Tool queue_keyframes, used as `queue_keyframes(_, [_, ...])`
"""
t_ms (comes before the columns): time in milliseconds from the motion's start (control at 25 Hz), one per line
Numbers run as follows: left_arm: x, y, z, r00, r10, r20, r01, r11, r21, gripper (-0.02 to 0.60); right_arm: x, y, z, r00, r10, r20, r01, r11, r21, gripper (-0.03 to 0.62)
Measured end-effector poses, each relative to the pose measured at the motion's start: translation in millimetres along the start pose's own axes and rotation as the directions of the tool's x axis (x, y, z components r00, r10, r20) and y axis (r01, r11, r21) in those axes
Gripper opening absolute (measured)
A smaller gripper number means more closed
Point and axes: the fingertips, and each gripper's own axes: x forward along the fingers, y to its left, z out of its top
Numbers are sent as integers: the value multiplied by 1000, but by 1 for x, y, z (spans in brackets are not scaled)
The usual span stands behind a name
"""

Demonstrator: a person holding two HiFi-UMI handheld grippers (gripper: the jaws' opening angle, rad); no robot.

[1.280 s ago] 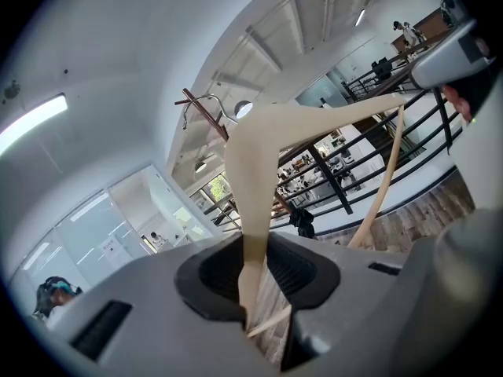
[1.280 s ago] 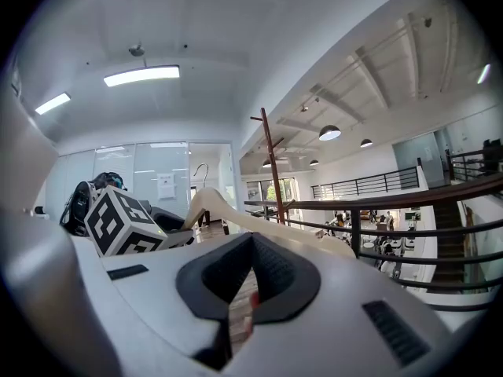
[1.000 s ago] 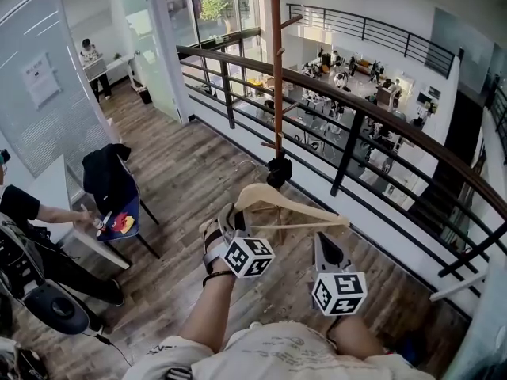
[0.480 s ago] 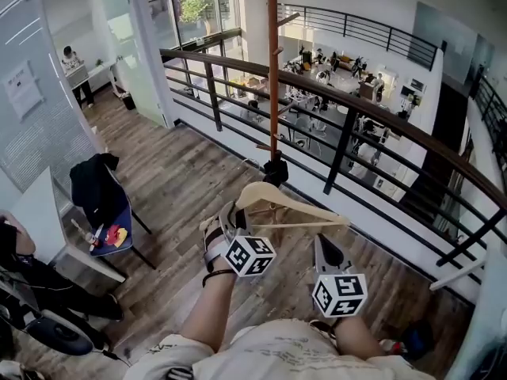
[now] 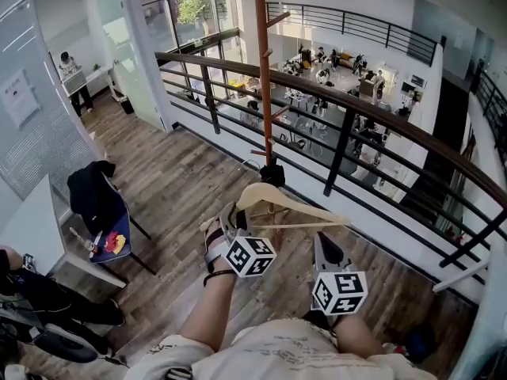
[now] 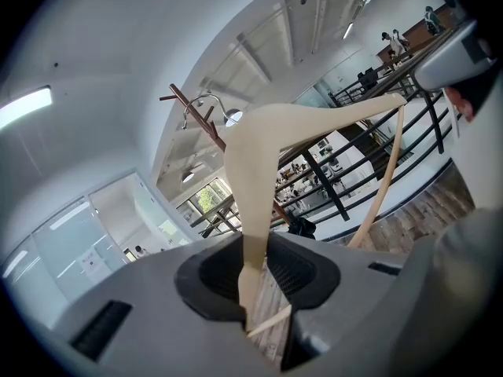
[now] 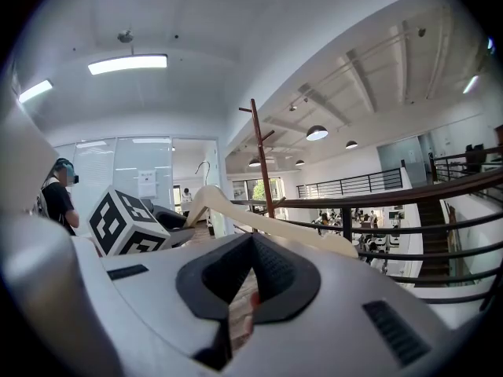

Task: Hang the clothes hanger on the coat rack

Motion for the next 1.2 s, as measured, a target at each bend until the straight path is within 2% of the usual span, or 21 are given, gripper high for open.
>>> queue_keyframes(360, [39, -20, 34, 999, 31, -20, -31, 999, 9, 95, 35, -55, 9, 999, 37, 13, -37, 999, 14, -2])
queue_keyframes(760, [76, -34, 85, 998, 44, -53, -44, 999, 7, 95, 64, -105, 42, 996, 85, 14, -86, 996, 20, -2])
queue_keyframes(960, [101, -72, 104, 996, 50, -74, -49, 999, 14, 95, 75, -152, 29, 994, 107, 4, -107, 994, 36, -2])
queue_keyframes(1200, [129, -106, 131, 992, 62, -108, -64, 998, -14, 95, 91, -207, 30, 989, 144, -14, -144, 990, 13, -2])
